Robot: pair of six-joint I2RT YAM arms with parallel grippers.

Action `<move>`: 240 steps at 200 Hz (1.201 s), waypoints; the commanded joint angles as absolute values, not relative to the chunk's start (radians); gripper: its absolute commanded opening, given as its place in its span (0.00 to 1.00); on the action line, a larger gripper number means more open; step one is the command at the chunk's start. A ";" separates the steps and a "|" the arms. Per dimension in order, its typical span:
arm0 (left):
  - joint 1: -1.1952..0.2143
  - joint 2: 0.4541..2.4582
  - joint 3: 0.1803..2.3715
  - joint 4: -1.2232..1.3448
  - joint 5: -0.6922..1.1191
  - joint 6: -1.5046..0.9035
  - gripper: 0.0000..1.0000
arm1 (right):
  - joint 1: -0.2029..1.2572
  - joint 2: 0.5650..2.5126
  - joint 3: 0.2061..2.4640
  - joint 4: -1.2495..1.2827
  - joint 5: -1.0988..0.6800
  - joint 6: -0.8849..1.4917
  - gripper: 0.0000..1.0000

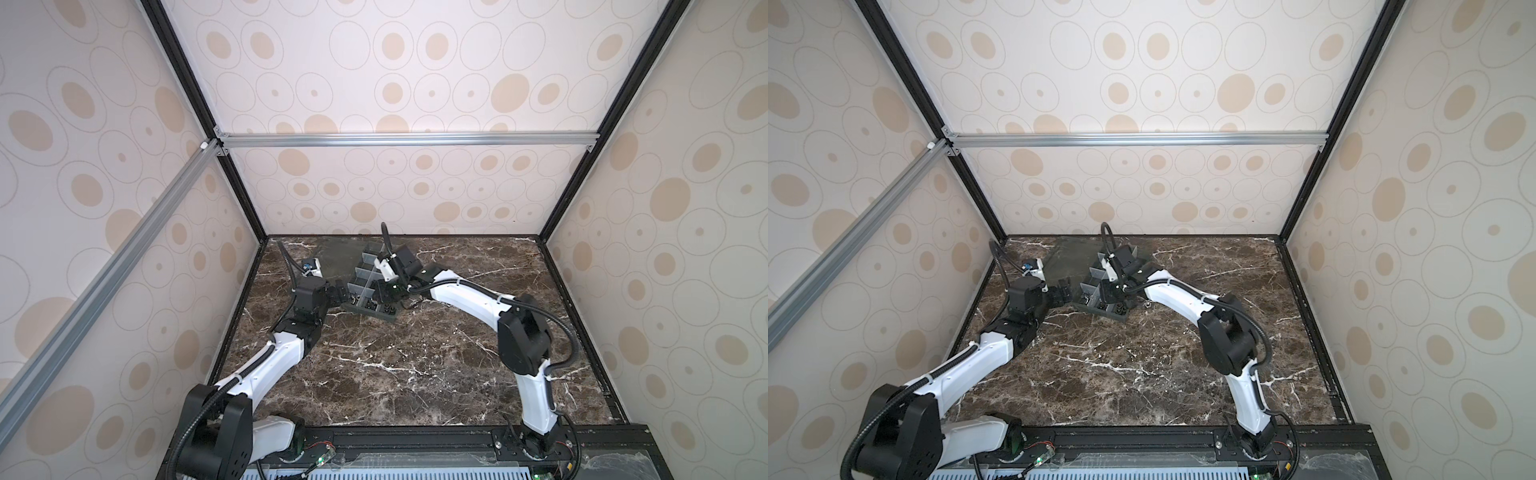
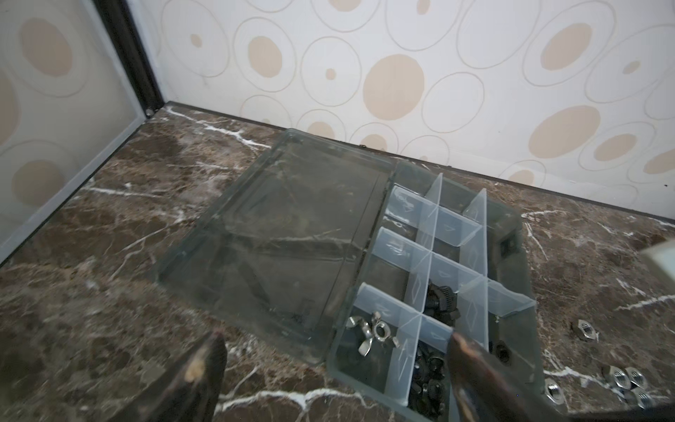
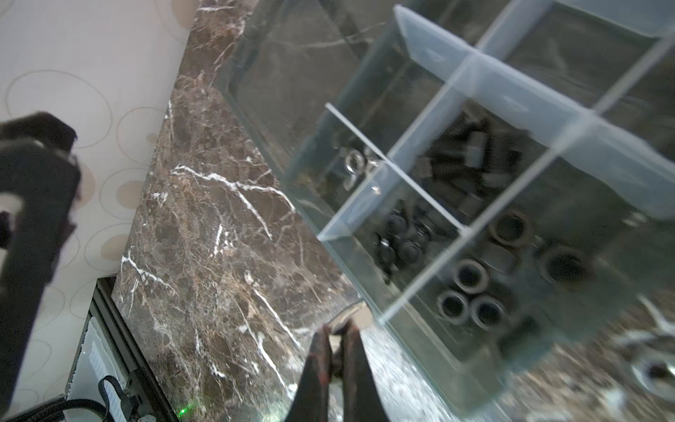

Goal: Sort the screws and nuts into containers
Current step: Place the nut into the container.

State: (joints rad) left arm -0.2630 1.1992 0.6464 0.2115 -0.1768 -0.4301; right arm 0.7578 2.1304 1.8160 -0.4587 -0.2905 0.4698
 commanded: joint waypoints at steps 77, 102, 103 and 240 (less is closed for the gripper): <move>-0.261 1.033 0.586 0.140 -0.185 -0.467 0.93 | 0.794 2.495 2.347 -0.569 -0.273 0.405 0.01; -0.262 1.012 0.589 0.125 -0.182 -0.449 0.93 | 0.798 2.507 2.361 -0.572 -0.291 0.404 0.05; -0.261 1.011 0.589 0.125 -0.182 -0.448 0.93 | 0.799 2.508 2.361 -0.571 -0.291 0.404 0.05; -0.473 1.199 0.850 0.043 -0.179 -0.317 0.87 | 0.671 1.782 1.451 -0.242 -0.037 0.420 0.38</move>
